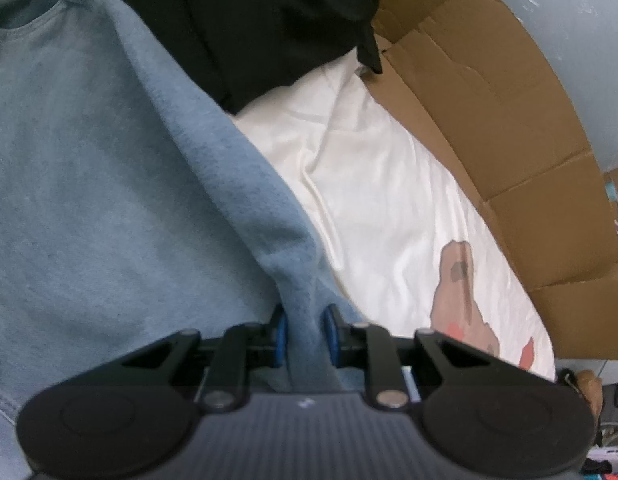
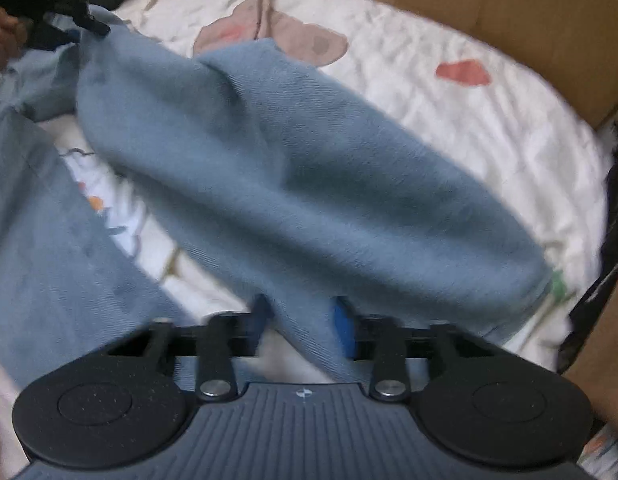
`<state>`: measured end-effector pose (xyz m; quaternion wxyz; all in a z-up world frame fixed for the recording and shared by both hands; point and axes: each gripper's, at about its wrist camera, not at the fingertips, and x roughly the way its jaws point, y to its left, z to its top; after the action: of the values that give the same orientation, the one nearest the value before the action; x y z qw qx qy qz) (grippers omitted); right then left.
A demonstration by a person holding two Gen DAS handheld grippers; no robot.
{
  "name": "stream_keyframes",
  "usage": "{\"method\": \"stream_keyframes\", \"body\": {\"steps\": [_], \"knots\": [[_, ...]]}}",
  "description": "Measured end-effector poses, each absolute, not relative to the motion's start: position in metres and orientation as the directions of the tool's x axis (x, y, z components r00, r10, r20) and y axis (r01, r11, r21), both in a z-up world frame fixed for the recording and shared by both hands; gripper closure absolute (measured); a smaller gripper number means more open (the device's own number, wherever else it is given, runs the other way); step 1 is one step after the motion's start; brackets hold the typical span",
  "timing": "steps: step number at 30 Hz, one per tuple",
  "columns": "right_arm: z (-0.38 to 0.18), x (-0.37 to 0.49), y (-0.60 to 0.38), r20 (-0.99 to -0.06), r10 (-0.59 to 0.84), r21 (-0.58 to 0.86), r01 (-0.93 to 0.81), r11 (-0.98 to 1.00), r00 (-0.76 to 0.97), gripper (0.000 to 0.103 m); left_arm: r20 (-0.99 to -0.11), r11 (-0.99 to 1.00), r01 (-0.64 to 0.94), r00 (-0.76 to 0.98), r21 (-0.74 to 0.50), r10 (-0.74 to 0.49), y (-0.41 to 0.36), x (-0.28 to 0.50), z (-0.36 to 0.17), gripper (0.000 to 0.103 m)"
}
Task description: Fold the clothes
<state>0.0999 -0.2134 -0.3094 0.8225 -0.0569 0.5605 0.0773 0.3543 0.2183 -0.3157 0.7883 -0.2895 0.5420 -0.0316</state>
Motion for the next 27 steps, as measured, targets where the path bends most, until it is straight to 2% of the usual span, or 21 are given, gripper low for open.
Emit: {"method": "stream_keyframes", "body": {"steps": [3, 12, 15, 27], "knots": [[-0.298, 0.107, -0.223, -0.919, 0.065, 0.006, -0.149, 0.989, 0.390, 0.101, -0.825, 0.823, -0.258, 0.424, -0.506, -0.374, 0.219, 0.355, -0.312, 0.085], [-0.247, 0.152, -0.263, -0.859, 0.014, -0.015, -0.054, 0.998, 0.512, 0.102, -0.727, 0.759, -0.201, 0.511, -0.619, -0.457, 0.224, 0.369, -0.297, 0.084], [-0.237, 0.174, -0.284, -0.850, 0.007, 0.001, -0.011, 1.000, 0.526, 0.102, -0.726, 0.760, -0.200, 0.518, -0.618, -0.453, 0.222, 0.379, -0.295, 0.083], [-0.257, 0.265, -0.317, -0.843, -0.062, -0.060, 0.021, 0.998, 0.534, 0.102, -0.724, 0.780, -0.173, 0.531, -0.601, -0.440, 0.211, 0.395, -0.285, 0.072]]}}
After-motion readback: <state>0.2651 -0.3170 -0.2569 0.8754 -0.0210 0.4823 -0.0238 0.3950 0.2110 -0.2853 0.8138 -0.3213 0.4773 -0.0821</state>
